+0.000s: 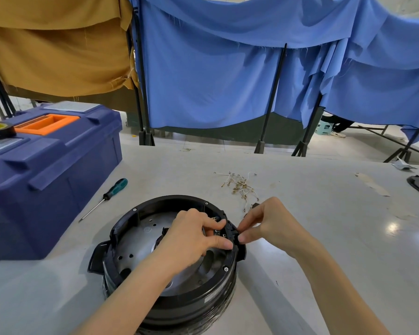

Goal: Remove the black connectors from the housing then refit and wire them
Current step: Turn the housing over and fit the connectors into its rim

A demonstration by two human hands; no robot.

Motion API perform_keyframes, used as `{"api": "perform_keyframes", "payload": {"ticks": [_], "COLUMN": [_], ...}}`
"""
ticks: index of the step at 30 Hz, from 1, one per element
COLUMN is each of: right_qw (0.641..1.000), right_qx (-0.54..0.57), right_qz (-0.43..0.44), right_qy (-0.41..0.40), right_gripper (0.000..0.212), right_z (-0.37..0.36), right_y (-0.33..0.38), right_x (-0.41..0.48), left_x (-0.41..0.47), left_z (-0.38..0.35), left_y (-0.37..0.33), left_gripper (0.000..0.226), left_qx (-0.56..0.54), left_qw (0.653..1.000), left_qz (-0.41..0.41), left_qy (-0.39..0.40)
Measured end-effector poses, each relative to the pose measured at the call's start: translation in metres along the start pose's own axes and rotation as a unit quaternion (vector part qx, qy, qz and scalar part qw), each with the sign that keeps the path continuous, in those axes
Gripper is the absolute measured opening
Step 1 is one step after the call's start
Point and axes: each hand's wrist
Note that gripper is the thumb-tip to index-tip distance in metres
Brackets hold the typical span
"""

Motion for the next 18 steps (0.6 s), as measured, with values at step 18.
{"api": "perform_keyframes", "payload": {"ticks": [18], "right_qw": [0.991], "right_qx": [-0.118], "right_qz": [0.007], "right_qy": [-0.066], "right_gripper": [0.007], "right_z": [-0.022], "right_y": [0.008], "right_x": [0.0], "left_x": [0.006], "left_z": [-0.004], "left_y": [-0.001], "left_gripper": [0.035], "left_qx": [0.012], "left_qw": [1.0], "left_qz": [0.007], "left_qy": [-0.007]}}
Point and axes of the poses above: each hand's wrist, its own x-axis towards the middle knuckle, its own z-axis out of the back of the hand, y = z × x, and after that the axes turned 15 degrees about -z, right-handed
